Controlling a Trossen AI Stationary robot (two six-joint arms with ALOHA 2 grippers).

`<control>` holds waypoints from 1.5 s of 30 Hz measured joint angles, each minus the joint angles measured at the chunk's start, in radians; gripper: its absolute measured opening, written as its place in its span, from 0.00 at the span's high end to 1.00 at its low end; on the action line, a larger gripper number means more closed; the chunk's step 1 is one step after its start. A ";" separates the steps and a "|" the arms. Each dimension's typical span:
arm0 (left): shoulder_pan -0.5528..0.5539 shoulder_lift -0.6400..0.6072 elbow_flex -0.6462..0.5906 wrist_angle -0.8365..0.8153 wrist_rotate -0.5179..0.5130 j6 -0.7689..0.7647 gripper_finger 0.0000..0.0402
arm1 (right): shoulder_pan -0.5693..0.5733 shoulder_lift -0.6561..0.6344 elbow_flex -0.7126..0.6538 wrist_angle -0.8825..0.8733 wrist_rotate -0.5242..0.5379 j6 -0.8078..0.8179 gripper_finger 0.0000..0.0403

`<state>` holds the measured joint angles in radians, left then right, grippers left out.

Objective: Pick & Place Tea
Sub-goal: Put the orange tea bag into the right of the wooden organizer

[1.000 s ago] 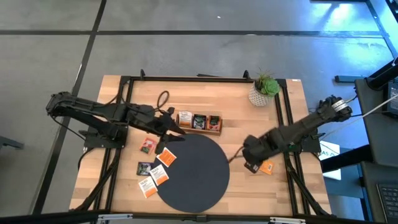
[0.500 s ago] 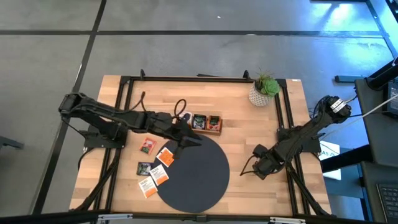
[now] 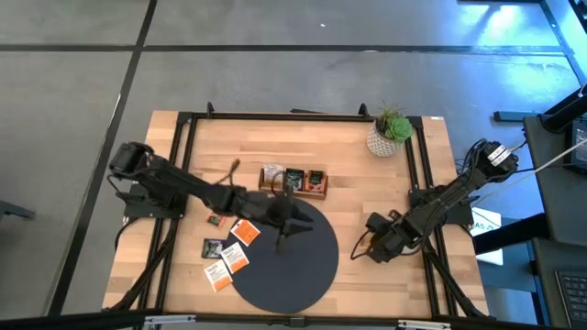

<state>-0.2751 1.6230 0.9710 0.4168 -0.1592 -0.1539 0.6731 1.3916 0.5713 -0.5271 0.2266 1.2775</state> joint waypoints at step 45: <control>0.038 0.734 0.565 -0.178 -0.041 -0.263 0.75 | -0.053 -0.230 -0.004 0.108 0.116 -0.051 0.68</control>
<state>-0.2369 2.3571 1.5358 0.2384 -0.2001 -0.4165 0.6205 1.1613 0.5674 -0.4189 0.3426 1.2264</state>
